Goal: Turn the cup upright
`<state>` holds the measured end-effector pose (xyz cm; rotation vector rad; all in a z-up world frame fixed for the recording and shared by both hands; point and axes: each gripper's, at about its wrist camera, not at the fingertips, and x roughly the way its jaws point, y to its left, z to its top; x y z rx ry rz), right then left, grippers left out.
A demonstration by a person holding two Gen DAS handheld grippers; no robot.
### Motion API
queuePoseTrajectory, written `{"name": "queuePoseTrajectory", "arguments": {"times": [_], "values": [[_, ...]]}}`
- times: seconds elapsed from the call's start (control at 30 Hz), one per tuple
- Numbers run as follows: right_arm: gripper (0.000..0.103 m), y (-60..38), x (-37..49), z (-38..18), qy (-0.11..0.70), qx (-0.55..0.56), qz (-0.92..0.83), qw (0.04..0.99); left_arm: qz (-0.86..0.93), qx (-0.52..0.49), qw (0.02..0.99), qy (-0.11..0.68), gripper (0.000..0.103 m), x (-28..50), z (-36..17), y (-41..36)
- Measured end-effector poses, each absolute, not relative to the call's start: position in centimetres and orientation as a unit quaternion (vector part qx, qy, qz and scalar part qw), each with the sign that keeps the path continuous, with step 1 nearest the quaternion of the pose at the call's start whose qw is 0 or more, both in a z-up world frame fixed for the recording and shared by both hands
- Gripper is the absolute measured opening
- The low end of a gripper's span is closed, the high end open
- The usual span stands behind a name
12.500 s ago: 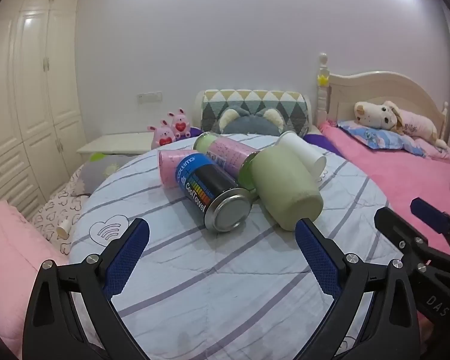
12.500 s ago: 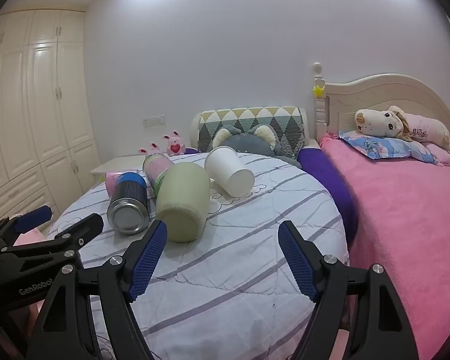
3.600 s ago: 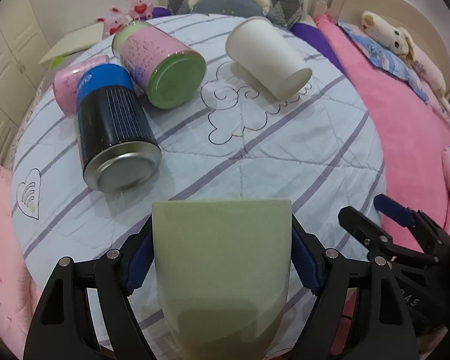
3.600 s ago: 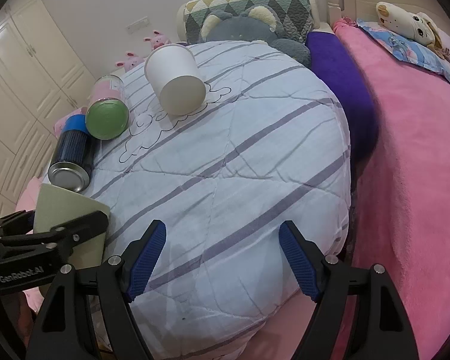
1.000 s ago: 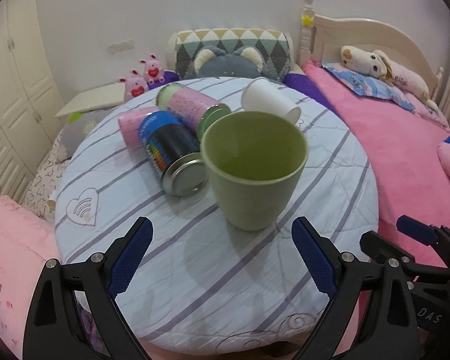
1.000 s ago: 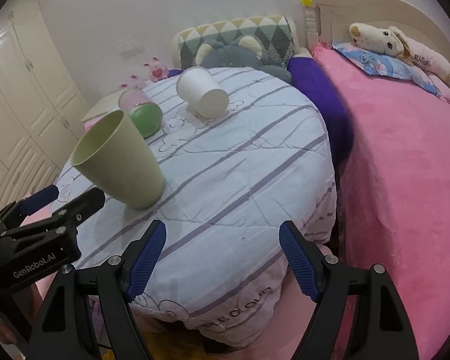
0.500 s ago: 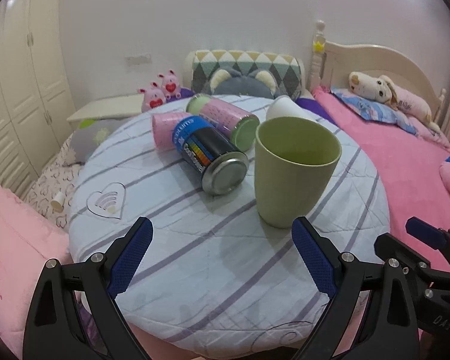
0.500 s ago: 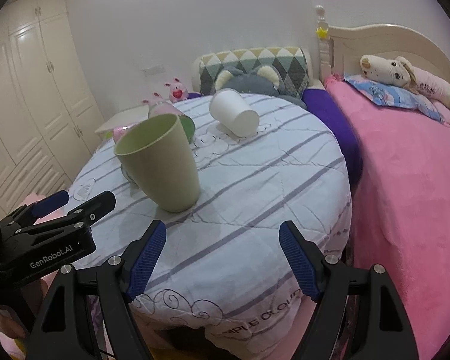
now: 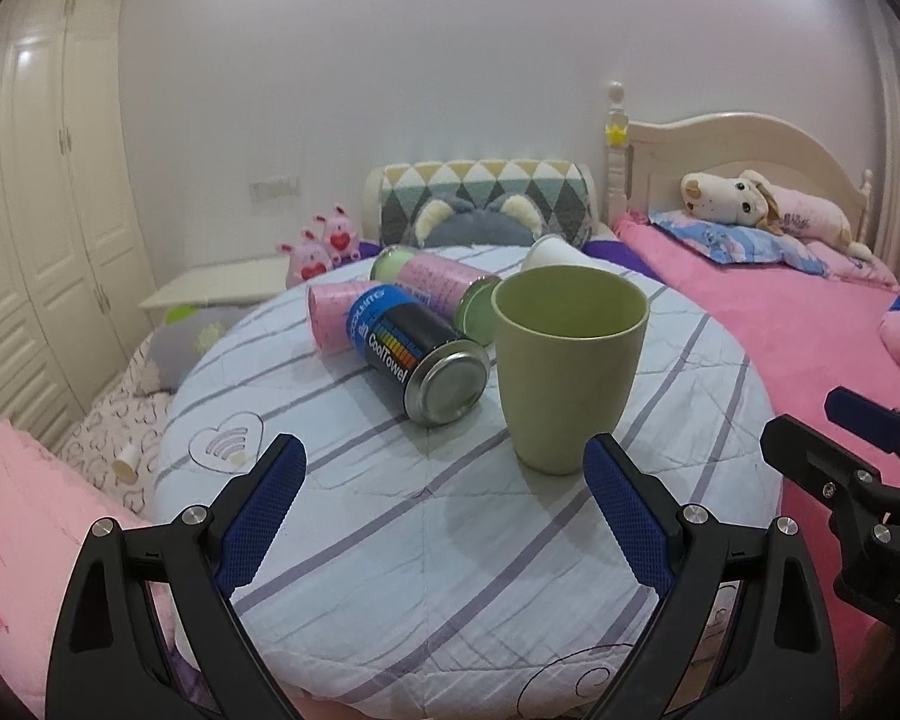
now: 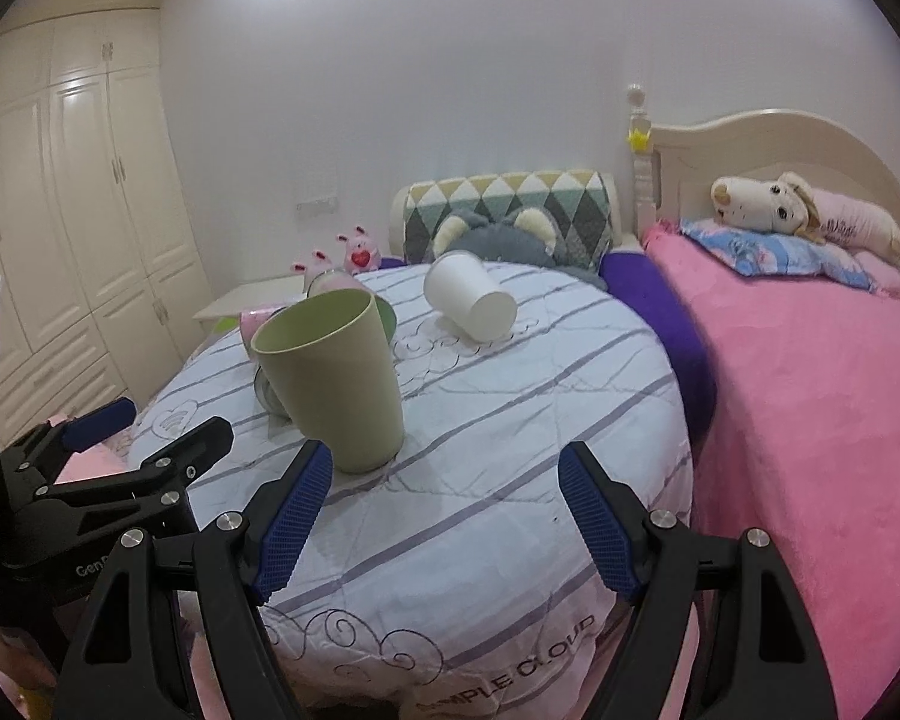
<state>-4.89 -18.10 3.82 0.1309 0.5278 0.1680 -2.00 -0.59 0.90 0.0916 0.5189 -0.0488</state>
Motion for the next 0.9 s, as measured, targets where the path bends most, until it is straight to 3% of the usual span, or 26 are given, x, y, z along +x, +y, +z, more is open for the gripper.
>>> {"name": "queuePoseTrajectory", "arguments": {"times": [0.9], "values": [[0.079, -19.4, -5.4, 2.0, 0.221, 0.068, 0.08, 0.97, -0.024, 0.027, 0.979, 0.203, 0.095, -2.6, -1.3, -1.0]]}}
